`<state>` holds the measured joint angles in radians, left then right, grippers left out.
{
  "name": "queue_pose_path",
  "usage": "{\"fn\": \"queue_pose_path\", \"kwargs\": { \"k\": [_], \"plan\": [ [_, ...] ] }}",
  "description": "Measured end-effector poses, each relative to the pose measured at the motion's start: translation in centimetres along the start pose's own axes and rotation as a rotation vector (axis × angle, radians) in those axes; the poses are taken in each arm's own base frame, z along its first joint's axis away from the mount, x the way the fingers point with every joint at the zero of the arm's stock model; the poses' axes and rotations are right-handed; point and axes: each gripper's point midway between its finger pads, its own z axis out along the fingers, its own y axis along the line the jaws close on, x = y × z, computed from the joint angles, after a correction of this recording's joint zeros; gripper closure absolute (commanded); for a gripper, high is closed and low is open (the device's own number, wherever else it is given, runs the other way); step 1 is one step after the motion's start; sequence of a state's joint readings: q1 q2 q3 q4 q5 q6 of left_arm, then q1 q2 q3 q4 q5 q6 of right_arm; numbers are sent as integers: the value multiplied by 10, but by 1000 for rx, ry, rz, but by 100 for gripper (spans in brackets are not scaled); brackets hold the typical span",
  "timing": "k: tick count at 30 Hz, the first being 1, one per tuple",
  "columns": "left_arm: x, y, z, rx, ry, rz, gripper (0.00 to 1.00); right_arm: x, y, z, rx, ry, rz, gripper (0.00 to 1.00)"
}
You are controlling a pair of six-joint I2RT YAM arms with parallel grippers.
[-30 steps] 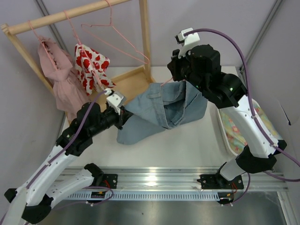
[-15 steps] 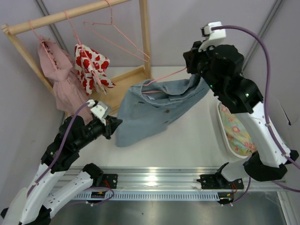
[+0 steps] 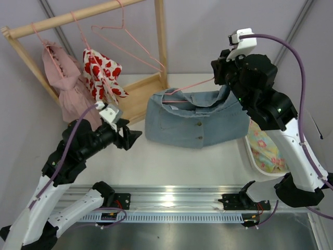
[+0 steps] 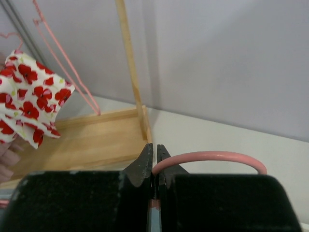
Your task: Place the skirt on the hanger
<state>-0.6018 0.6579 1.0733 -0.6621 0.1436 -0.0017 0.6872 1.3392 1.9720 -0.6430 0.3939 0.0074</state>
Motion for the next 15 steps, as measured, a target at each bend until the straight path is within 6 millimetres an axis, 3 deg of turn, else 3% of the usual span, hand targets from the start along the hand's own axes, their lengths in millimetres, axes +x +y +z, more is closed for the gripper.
{"fn": "queue_pose_path", "kwargs": {
  "k": [2, 5, 8, 11, 15],
  "plan": [
    [-30, -5, -4, 28, -46, 14, 27, 14, 8, 6, -31, 32, -9, 100],
    [-100, -17, -18, 85, -165, 60, 25, 38, 17, 13, -69, 84, -29, 100],
    [-158, -27, -29, 134, -248, 98, 25, 58, 26, 18, -106, 126, -42, 100],
    [-191, -33, -27, 173, -283, 130, 26, 70, 37, 23, -157, 138, -42, 100],
    [-195, -34, 3, 210, -226, 159, 28, 72, 53, 21, -242, 139, -36, 100]
  ]
}}
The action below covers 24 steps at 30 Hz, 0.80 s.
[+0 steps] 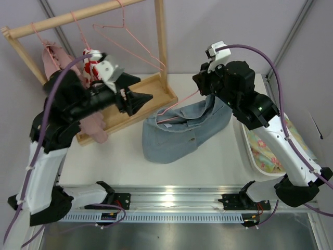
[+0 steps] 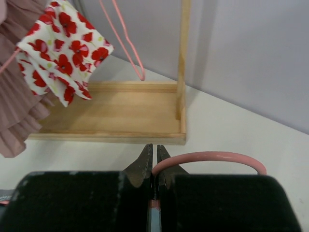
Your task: Place the skirt on the hanger
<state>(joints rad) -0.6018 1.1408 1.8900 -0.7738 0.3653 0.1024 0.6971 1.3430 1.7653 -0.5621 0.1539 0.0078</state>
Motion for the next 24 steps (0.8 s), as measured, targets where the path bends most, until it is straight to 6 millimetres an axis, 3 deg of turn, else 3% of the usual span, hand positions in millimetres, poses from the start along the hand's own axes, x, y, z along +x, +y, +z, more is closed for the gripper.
{"fn": "queue_pose_path", "kwargs": {
  "k": [7, 11, 19, 24],
  "plan": [
    [59, 1, 80, 110, 215, -34, 30, -10, 29, -5, -110, -26, -1, 100],
    [69, -14, 107, 170, 265, -37, 33, -16, 46, -5, -135, -36, -6, 100],
    [76, -22, 110, 190, 288, -46, 49, -17, 42, 4, -70, -24, 20, 100],
    [100, -24, 110, 191, 337, -69, 50, -20, 37, 4, -45, -31, 23, 100]
  ]
}}
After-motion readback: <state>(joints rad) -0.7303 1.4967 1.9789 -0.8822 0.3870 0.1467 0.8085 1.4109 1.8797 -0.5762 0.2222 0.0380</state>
